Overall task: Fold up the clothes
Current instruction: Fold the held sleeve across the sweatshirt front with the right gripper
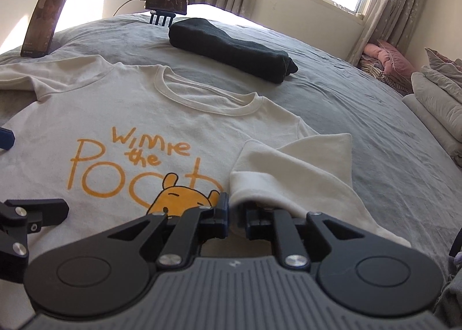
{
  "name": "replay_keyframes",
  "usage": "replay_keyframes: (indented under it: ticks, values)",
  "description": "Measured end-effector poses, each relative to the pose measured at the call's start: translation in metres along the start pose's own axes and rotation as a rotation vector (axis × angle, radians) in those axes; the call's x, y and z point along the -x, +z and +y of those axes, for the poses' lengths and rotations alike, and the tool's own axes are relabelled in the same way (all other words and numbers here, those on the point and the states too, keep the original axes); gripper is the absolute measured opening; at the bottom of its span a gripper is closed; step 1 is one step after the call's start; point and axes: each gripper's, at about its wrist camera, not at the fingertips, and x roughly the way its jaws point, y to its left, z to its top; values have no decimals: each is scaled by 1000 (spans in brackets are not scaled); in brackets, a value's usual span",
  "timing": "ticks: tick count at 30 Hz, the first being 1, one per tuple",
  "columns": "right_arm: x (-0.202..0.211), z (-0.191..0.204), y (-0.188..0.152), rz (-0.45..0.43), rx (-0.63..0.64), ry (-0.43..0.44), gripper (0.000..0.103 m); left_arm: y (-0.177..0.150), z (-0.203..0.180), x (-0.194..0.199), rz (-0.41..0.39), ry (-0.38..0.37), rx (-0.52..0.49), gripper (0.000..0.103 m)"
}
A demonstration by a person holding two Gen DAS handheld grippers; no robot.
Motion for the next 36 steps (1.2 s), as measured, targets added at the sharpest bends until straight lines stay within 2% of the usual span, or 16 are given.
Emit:
replay_keyframes:
  ticks: [6,13,24,29,36]
  values:
    - [15,-11,-1,20,-44,27,35,-1,-1,-1,-2,5,-6,102]
    - [31,-21,-7,42,-45,26,36,-2,-3,1,-6,16,-15,102]
    - [43,-61,-21,77,-72,-61,37,-4,-6,3,-8,22,-25,102]
    - [37,-80,-28,103,-71,-136,43,-4,-6,3,-7,23,-23,102]
    - [10,-95,-36,137,-76,-167,44,-5,-7,2,-5,20,-27,102]
